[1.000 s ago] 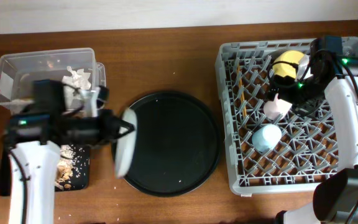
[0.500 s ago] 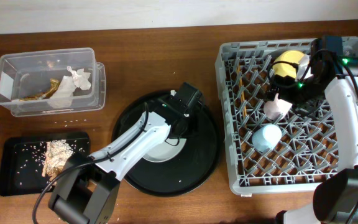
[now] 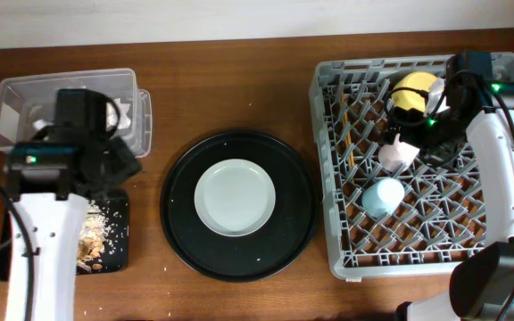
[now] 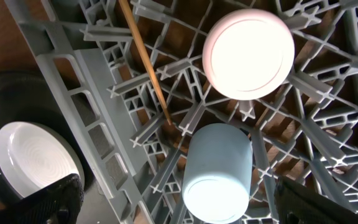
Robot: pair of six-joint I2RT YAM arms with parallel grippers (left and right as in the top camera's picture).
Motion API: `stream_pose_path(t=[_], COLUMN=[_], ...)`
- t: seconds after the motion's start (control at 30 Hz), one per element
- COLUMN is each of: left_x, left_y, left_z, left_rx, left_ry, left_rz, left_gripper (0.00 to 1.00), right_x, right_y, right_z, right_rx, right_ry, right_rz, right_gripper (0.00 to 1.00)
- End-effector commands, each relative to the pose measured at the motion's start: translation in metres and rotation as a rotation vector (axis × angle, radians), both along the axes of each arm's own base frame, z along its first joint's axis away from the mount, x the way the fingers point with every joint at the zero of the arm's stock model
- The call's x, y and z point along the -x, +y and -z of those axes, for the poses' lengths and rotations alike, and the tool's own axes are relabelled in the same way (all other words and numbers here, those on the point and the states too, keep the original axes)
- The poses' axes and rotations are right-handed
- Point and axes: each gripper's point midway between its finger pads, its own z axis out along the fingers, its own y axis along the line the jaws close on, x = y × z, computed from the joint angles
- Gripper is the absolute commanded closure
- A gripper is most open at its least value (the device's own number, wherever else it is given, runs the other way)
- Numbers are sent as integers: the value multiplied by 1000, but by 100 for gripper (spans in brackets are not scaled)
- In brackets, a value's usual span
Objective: Sort waste into correct bins and load items into the dishwasher rack
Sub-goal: 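Grasp the white plate with the right gripper and lift it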
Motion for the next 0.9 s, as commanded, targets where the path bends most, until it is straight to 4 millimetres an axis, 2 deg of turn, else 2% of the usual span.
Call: stream_pose_path(t=[0.0, 0.03, 0.13, 0.17, 0.2, 0.23, 0.27, 0.3, 0.33, 0.37, 0.4, 0.43, 0.47, 0.53, 0.57, 0.6, 0.67, 0.7, 0.73, 0.77, 0.87], left_x=[12, 13, 13, 16, 22, 27, 29, 29, 29, 29, 29, 29, 29, 29, 29, 29, 29, 29, 29, 29, 29], left_y=[29, 30, 39, 45, 57, 65, 67, 68, 68, 68, 68, 68, 68, 68, 68, 68, 68, 68, 68, 68, 68], left_z=[-1, -1, 0, 1, 1, 2, 2, 2, 2, 2, 2, 2, 2, 2, 2, 2, 2, 2, 2, 2, 2], left_rx=[-39, -39, -9, 7, 5, 7, 7, 7, 7, 7, 7, 7, 7, 7, 7, 7, 7, 7, 7, 7, 7], left_ry=[27, 30, 16, 15, 23, 31, 33, 33, 33, 33, 33, 33, 33, 33, 33, 33, 33, 33, 33, 33, 33], left_rz=[-89, -90, -136, -164, -210, -242, -251, -254, -254, -253, -253, -253, -253, -253, -253, -253, -253, -253, -253, -253, -253], left_gripper=[1, 1, 1, 1, 1, 1, 1, 1, 1, 1, 1, 1, 1, 1, 1, 1, 1, 1, 1, 1, 1], right_x=[-1, -1, 3, 16, 19, 28, 35, 43, 54, 60, 58, 54, 52, 46, 40, 42, 29, 23, 18, 11, 6], right_y=[-3, -3, 32, 45, 72, 95, 106, 122, 149, 167, 174, 179, 197, 233, 258, 262, 266, 266, 263, 258, 260], right_z=[-11, -11, -21, -24, -39, -47, -46, -44, -38, -28, -9, -3, 2, 12, 23, 25, 24, 32, 44, 67, 118], right_rx=[18, 15, -192, -269, -404, -467, -466, -448, -394, -296, -40, 93, 182, 205, 189, 183, 181, 202, 231, 284, 326], right_ry=[-33, -36, -39, 13, -41, -71, -56, -32, -1, 35, 66, 42, -3, -71, -104, -100, -154, -176, -182, -179, -107], right_rz=[3, 3, -36, -42, -177, -320, -369, -434, -545, -576, -478, -429, -416, -434, -467, -475, -462, -452, -444, -433, -444], right_gripper=[1, 1, 1, 1, 3, 5, 5, 6, 7, 8, 7, 7, 7, 7, 7, 7, 7, 7, 7, 7, 8])
